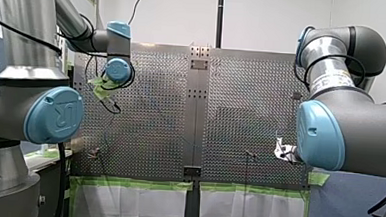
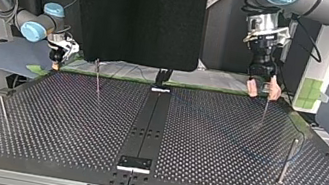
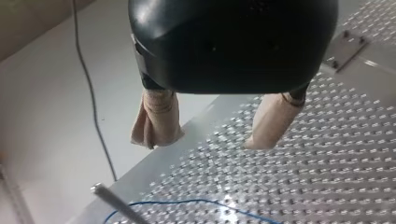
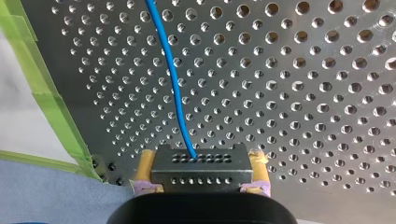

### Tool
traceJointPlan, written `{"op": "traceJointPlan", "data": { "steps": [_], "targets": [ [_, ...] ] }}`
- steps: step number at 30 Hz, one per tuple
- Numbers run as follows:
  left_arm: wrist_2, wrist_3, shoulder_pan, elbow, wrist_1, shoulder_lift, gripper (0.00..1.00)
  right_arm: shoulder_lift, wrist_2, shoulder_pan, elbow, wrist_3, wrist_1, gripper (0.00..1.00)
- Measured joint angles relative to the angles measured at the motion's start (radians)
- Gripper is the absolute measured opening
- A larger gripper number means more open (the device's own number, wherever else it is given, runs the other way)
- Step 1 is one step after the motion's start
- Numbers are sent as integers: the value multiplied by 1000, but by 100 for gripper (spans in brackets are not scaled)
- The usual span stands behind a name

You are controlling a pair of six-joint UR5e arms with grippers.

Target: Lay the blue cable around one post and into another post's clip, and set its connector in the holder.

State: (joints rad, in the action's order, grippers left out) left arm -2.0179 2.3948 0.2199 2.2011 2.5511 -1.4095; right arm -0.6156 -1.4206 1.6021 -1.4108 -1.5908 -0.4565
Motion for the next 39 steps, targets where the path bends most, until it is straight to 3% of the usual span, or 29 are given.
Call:
{"op": "traceJointPlan", "data": {
  "steps": [8,21,39],
  "targets": [
    [-3,7,-73,-70,42,-28,100,0,0,0,0,1,1,0],
    [0,9,-180,-112,54,-40,100,0,0,0,0,3,2,0],
    [129,32,-331,-144,52,-47,100,0,0,2,6,3,3,0]
  ]
}}
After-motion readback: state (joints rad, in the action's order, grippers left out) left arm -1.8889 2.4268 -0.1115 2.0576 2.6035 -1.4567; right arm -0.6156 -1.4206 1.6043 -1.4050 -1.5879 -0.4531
